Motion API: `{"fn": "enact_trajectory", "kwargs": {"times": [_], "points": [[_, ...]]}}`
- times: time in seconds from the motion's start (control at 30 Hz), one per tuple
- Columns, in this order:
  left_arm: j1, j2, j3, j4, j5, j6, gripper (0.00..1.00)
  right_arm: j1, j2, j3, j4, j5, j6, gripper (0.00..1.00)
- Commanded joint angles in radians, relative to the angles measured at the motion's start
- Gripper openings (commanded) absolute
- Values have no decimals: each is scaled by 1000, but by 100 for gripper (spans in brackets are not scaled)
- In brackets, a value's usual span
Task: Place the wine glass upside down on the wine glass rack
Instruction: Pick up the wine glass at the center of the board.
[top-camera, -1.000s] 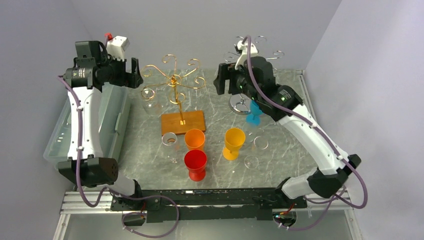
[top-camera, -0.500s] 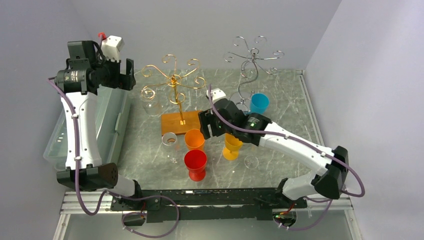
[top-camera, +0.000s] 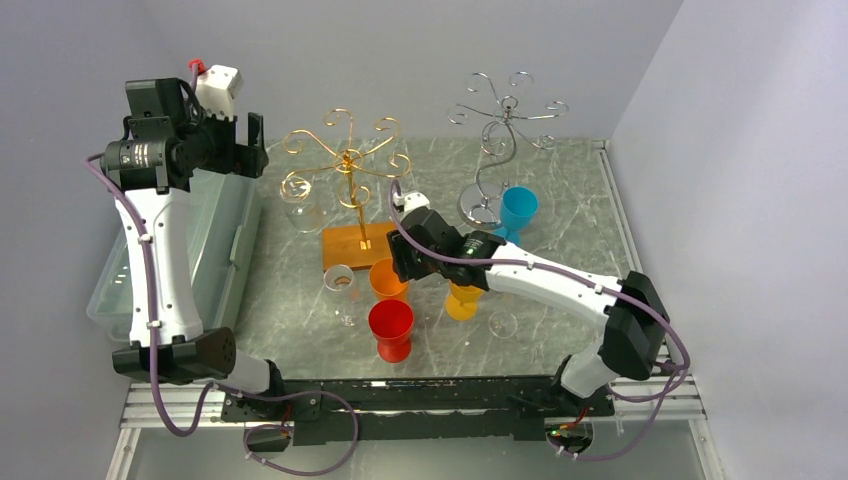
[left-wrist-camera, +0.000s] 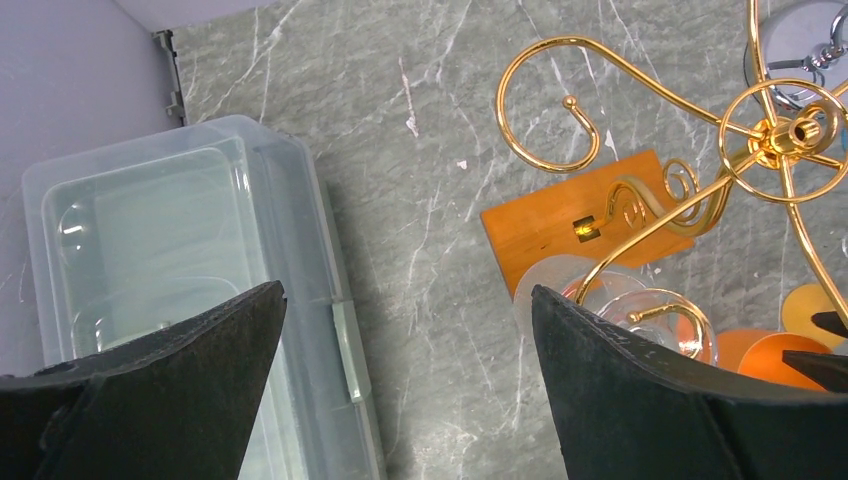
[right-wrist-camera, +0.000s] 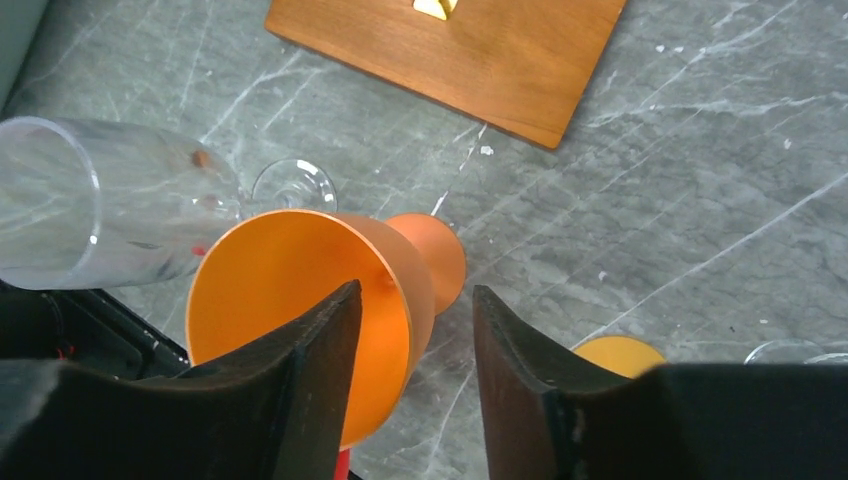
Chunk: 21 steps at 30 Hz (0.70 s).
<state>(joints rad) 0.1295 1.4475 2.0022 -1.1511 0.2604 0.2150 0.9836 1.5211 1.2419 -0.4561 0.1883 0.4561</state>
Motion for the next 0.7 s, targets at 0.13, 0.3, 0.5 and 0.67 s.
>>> {"fn": "enact_trajectory", "kwargs": {"times": [0.13, 0.3, 0.5, 0.67], "points": [[1, -6, 74, -36, 101, -44, 99, -1, -6, -9, 30, 18, -15, 27], [1, -13, 71, -21, 194, -45, 99, -44, -82, 54, -27, 56, -54, 0], [1, -37, 69, 10, 264, -73, 99, -83, -191, 154, -115, 80, -110, 0], [1, -39, 102, -2, 336, -90, 99, -85, -270, 274, -219, 48, -153, 0]]}}
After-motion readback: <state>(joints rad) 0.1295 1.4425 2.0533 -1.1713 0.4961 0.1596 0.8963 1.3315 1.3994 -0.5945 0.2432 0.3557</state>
